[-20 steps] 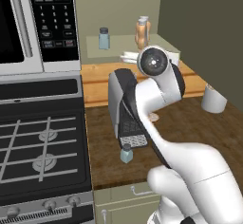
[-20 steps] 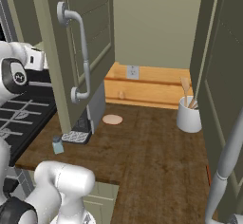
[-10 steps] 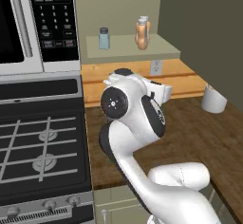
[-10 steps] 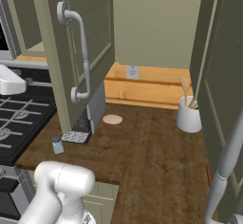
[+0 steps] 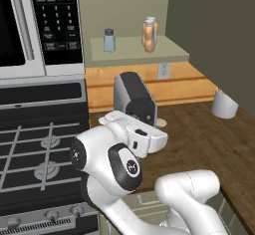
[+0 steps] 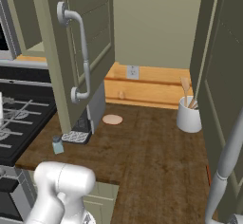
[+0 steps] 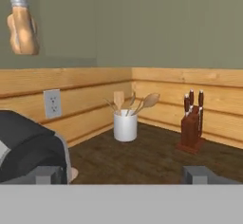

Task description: Put the shaker and condiment bottle from the counter next to their counterparts in the cabinet.

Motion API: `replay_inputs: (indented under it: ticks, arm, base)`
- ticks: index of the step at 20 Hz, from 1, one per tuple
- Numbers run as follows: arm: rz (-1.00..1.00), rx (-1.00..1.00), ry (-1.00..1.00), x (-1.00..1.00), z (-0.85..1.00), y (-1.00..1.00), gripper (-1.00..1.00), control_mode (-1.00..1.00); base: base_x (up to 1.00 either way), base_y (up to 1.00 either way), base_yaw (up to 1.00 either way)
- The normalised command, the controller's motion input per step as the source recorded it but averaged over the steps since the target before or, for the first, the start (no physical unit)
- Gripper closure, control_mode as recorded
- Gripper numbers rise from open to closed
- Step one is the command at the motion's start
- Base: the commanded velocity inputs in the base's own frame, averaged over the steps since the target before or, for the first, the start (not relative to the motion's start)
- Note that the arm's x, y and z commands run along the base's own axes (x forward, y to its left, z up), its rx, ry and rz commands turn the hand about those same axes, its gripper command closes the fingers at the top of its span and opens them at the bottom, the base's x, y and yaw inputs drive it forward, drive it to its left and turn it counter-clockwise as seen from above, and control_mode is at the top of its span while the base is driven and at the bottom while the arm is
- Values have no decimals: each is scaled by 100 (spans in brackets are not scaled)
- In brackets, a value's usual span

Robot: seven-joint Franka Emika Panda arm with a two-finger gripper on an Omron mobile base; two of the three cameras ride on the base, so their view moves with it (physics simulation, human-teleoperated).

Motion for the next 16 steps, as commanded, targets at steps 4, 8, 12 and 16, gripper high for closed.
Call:
replay_inputs:
  ticks: [4, 8, 12, 16]
  arm:
    - [0, -3, 0, 2, -94, 0, -100, -100]
    - [-1, 0, -1, 0, -95, -2, -100, -100]
    - [-5, 0, 0, -1, -61, -9, -100, -100]
    - [-6, 0, 0, 0, -46, -9, -100, -100]
  base:
    - [0, 0, 0]
    - [0, 0, 0]
    - [0, 0, 0]
    - [0, 0, 0]
